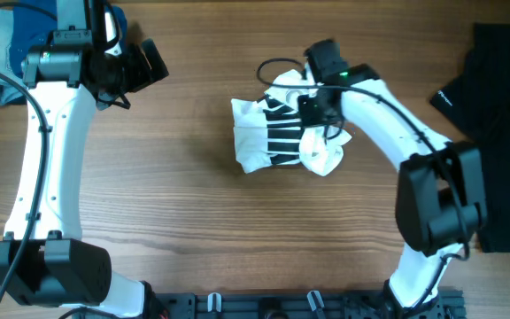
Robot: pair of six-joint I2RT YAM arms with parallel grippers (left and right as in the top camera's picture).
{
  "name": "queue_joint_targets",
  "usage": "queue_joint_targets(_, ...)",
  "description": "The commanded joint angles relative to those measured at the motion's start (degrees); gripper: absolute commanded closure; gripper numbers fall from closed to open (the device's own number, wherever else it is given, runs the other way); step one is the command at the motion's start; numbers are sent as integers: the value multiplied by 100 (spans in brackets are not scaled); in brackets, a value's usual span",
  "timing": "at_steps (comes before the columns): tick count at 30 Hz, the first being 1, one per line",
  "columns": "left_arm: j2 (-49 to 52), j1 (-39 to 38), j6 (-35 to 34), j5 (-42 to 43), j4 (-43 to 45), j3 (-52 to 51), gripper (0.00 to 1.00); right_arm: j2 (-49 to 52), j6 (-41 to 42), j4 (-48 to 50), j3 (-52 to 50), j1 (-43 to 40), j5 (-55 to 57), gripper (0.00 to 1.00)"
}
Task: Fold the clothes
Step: 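Grasp the folded white shirt bundle with the left gripper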
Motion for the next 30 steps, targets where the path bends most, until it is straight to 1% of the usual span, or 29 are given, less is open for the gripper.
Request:
queue_joint_targets(1,70,20,94,-61,-4,-59,0,-179,-284,2,55,-540,-763,85)
queue_joint_targets(3,70,20,94,-59,0,-59,0,-179,-505,2,48,-826,-1167,81)
queue_joint_targets(6,70,20,94,-59,0,-59,0,-179,-811,-7,44,-1143,-1731,66)
queue_joint_targets(7,70,20,94,-59,-2,-59,0,-179,-907,-15,35,-1220,-1880,63)
queue_joint_targets(11,70,17,92,-55,-4,-59,0,-173,-931,-136,33,-1296,-1963,53)
queue_joint_targets(13,70,2,94,-52,-20,-59,0,-173,-938,-164,33,-1296,-1971,45)
queue_joint_targets(14,70,-22,96,-48,-42,-59,0,-175,-938,-160,37,-1296,-2039,40)
queue_joint_targets(15,70,-59,153,13,-61,-59,0,-188,-922,-153,42,-1305,-2111,36)
queue_joint_targets(16,72,-127,404,262,-70,-72,0,-201,-885,-127,63,-1342,-2256,33)
queue_joint_targets(19,127,-433,697,901,181,-275,0,-273,-879,-129,258,-1585,-2669,30)
queue_joint_targets(21,238,-708,695,981,496,-455,0,-313,-879,-181,372,-1755,-2662,29)
queue_joint_targets(24,632,-1340,717,979,1220,-780,0,-391,-887,-284,466,-2116,-2643,24)
queue_joint_targets(28,1314,-2068,1248,977,1941,-846,0,-422,-903,-479,466,-2551,-2645,21)
queue_joint_targets(30,1740,-2509,2031,916,2297,-846,0,-422,-944,-610,463,-2723,-2643,21)
